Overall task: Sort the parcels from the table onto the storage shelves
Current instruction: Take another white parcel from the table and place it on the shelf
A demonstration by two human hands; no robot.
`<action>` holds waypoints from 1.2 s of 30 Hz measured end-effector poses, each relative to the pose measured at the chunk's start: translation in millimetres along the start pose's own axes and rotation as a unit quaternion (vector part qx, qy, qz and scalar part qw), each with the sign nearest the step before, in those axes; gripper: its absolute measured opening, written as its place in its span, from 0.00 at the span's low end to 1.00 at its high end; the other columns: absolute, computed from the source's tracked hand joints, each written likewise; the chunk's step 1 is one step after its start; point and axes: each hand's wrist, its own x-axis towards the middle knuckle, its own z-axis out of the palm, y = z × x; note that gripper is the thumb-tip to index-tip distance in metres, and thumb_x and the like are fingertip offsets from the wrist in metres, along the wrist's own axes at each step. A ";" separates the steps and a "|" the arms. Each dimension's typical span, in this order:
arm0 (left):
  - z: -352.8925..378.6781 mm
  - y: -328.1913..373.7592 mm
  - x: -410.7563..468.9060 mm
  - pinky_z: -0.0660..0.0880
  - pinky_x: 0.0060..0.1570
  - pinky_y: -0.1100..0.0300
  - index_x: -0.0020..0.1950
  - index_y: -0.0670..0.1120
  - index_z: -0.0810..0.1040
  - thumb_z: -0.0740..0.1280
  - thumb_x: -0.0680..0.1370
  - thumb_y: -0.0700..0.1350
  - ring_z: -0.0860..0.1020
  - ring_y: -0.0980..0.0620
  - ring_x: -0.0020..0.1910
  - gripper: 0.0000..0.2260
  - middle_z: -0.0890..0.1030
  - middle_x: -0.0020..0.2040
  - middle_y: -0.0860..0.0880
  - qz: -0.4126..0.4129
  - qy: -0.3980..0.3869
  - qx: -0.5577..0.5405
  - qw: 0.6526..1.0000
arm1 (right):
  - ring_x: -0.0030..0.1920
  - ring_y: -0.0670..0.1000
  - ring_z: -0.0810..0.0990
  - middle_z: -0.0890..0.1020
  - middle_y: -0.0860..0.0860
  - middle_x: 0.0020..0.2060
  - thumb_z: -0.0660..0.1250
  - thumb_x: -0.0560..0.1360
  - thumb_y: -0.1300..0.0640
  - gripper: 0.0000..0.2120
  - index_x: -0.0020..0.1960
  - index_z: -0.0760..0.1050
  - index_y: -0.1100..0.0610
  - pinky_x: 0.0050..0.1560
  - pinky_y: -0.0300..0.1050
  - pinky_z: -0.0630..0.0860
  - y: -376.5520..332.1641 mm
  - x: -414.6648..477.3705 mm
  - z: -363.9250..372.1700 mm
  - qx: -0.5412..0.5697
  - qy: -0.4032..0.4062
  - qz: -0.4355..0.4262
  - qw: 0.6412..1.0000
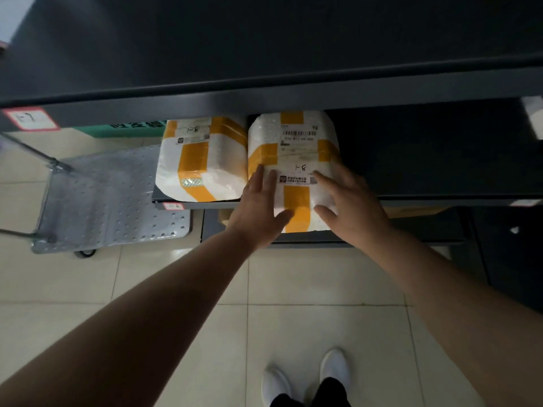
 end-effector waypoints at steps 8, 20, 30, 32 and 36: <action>-9.3 7.7 38.5 0.61 0.72 0.49 0.79 0.46 0.36 0.66 0.79 0.46 0.42 0.46 0.78 0.42 0.36 0.79 0.47 -0.033 -0.032 0.101 0.994 | 0.77 0.58 0.49 0.50 0.54 0.78 0.60 0.80 0.54 0.28 0.77 0.54 0.53 0.73 0.57 0.61 -14.9 35.8 -9.6 -0.053 -0.037 -0.004 0.998; -22.0 12.3 51.7 0.67 0.69 0.47 0.79 0.48 0.40 0.67 0.79 0.47 0.50 0.45 0.78 0.40 0.42 0.80 0.49 -0.053 -0.009 0.106 0.993 | 0.77 0.57 0.43 0.46 0.53 0.78 0.58 0.81 0.54 0.30 0.78 0.48 0.51 0.74 0.60 0.57 -20.8 51.6 -12.4 -0.076 -0.050 0.029 0.995; -42.1 39.8 -38.4 0.57 0.74 0.48 0.79 0.46 0.54 0.63 0.81 0.46 0.51 0.46 0.78 0.29 0.53 0.80 0.46 -0.042 -0.104 0.143 0.983 | 0.77 0.55 0.46 0.53 0.52 0.77 0.58 0.81 0.50 0.26 0.76 0.55 0.53 0.75 0.57 0.53 -19.9 -42.2 -31.8 -0.094 -0.116 0.028 0.988; -50.5 51.4 -60.2 0.62 0.72 0.46 0.77 0.47 0.59 0.63 0.81 0.46 0.57 0.45 0.76 0.26 0.59 0.78 0.46 -0.040 -0.125 0.144 0.981 | 0.77 0.55 0.45 0.54 0.51 0.77 0.57 0.81 0.49 0.26 0.77 0.55 0.54 0.75 0.57 0.51 -25.5 -63.7 -40.0 -0.078 -0.153 0.035 0.985; -67.3 80.6 -98.1 0.62 0.71 0.48 0.77 0.47 0.61 0.62 0.81 0.48 0.58 0.44 0.76 0.25 0.62 0.77 0.46 -0.016 -0.173 0.195 0.965 | 0.77 0.55 0.46 0.56 0.51 0.77 0.53 0.82 0.48 0.25 0.77 0.55 0.54 0.75 0.56 0.49 -39.7 -106.8 -62.3 -0.080 -0.179 0.044 0.980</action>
